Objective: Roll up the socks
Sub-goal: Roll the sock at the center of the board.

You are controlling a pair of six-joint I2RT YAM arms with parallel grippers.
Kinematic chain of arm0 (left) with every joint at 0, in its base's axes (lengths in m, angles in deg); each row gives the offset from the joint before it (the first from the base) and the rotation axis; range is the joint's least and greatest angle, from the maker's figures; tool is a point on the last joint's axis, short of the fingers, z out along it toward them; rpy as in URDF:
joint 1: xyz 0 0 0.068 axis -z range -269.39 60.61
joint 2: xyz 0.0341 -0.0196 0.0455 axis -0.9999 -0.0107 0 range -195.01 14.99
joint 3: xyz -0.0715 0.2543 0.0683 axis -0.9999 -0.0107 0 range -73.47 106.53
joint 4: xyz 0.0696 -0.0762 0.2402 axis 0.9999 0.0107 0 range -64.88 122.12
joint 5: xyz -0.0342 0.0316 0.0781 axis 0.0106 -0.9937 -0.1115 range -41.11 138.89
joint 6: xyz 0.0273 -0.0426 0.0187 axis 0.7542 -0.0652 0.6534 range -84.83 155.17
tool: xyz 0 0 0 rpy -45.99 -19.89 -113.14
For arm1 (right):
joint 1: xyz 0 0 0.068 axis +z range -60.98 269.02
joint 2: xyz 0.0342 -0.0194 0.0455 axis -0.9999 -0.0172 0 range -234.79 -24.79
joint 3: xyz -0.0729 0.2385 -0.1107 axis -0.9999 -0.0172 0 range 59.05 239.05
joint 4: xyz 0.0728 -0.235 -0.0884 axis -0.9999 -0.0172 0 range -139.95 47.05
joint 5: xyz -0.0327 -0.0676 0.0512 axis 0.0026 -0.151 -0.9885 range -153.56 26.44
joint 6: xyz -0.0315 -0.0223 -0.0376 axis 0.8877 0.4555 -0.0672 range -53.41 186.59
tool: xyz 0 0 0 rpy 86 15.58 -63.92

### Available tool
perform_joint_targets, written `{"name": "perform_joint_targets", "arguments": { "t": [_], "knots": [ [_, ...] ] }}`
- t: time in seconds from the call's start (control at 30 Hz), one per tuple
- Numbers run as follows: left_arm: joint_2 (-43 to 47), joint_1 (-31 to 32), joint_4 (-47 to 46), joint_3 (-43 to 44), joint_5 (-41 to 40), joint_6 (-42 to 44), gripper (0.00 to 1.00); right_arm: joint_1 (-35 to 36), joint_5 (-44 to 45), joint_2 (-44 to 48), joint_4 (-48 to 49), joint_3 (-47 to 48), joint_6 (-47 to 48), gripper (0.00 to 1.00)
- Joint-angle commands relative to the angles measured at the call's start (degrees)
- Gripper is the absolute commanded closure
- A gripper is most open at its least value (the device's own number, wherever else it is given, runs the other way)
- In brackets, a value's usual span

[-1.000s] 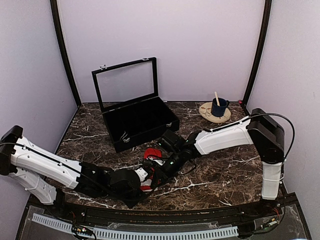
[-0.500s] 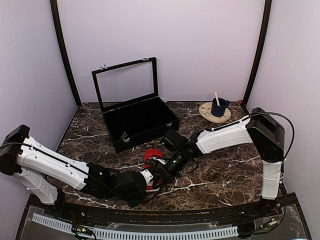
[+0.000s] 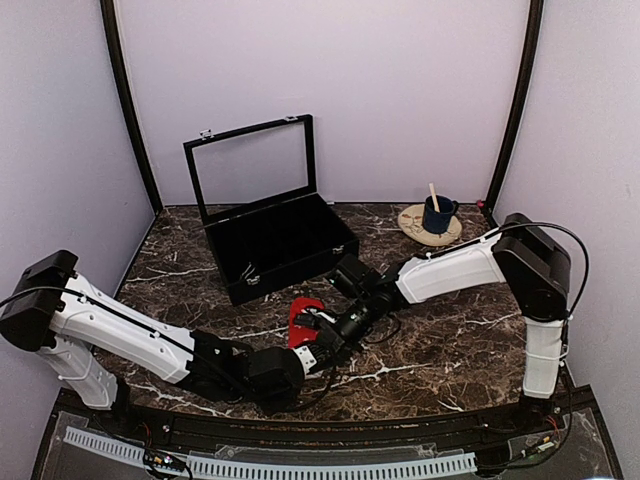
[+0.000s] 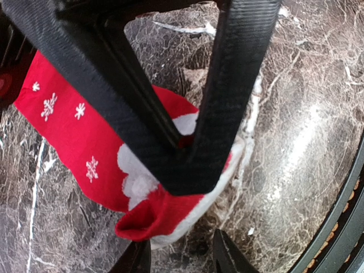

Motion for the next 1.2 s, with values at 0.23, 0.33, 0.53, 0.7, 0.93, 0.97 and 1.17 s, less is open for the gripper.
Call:
{"name": "perform_joint_targets", "arguments": {
  "t": [0.23, 0.33, 0.53, 0.7, 0.93, 0.97, 1.17],
  "knots": [
    [-2.91, 0.24, -1.78, 2.56, -2.43, 6.77, 0.6, -0.96, -4.37, -0.74, 1.4, -0.5, -0.72, 1.0],
    [-3.75, 0.24, -1.51, 2.97, -2.96, 7.37, 0.62, -1.06, -4.63, -0.87, 1.21, -0.63, -0.71, 1.0],
    [-4.4, 0.24, -1.13, 3.15, -3.74, 7.9, 0.66, -1.15, -4.81, -1.14, 0.49, -0.85, -0.25, 1.0],
    [-4.76, 0.24, -0.96, 3.46, -4.02, 8.66, 0.74, -1.15, -4.52, -1.23, -0.33, -1.02, 0.37, 1.0],
    [-4.91, 0.24, -0.84, 3.63, -2.13, 9.35, 0.92, -1.34, -3.69, -1.41, -0.82, -1.37, 0.8, 1.0],
    [-4.89, 0.24, -0.81, 3.56, -1.86, 9.4, 0.94, -1.41, -3.67, -1.42, -0.78, -1.38, 0.79, 1.0],
    [-4.5, 0.24, -0.81, 3.33, 0.73, 10.04, 1.0, -1.57, -2.29, -1.63, -1.75, -1.25, 1.56, 1.0]
  ]
}}
